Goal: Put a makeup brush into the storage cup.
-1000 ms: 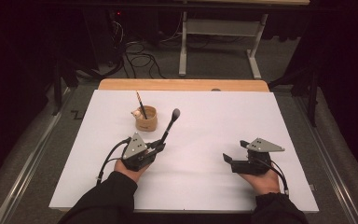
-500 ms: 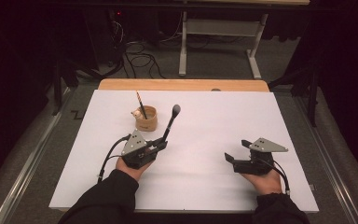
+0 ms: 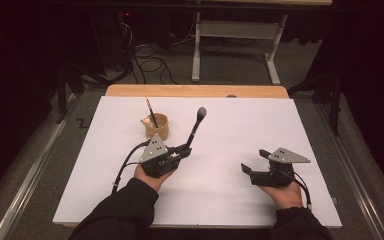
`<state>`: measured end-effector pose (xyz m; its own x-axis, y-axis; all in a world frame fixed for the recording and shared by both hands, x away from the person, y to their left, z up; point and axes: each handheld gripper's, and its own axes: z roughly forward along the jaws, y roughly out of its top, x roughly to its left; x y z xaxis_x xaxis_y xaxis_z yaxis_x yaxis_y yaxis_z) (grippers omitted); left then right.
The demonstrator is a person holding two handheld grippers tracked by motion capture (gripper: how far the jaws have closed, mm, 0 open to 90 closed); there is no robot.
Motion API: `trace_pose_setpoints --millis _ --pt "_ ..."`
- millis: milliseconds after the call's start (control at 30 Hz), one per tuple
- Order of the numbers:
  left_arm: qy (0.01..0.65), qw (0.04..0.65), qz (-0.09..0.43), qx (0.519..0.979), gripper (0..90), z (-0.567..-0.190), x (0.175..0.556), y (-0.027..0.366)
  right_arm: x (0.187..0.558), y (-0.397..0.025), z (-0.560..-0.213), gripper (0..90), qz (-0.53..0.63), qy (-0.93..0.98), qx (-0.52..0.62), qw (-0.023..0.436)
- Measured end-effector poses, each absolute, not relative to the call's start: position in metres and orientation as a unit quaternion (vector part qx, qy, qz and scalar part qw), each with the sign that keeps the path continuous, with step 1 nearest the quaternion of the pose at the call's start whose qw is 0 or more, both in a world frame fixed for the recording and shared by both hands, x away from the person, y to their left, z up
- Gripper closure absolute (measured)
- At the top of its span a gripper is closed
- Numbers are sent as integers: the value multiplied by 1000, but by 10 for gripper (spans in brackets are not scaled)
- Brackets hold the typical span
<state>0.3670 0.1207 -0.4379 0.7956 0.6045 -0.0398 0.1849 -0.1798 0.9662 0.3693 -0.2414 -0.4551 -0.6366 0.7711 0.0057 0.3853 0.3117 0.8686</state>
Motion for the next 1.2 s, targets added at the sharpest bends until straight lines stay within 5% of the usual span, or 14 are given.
trace_pose_setpoints --millis 500,1200 --pt "249 592 152 751 793 -456 362 102 366 -239 -453 158 464 779 362 216" --pt "268 610 138 733 793 -461 364 105 377 -189 -400 156 517 764 319 217"
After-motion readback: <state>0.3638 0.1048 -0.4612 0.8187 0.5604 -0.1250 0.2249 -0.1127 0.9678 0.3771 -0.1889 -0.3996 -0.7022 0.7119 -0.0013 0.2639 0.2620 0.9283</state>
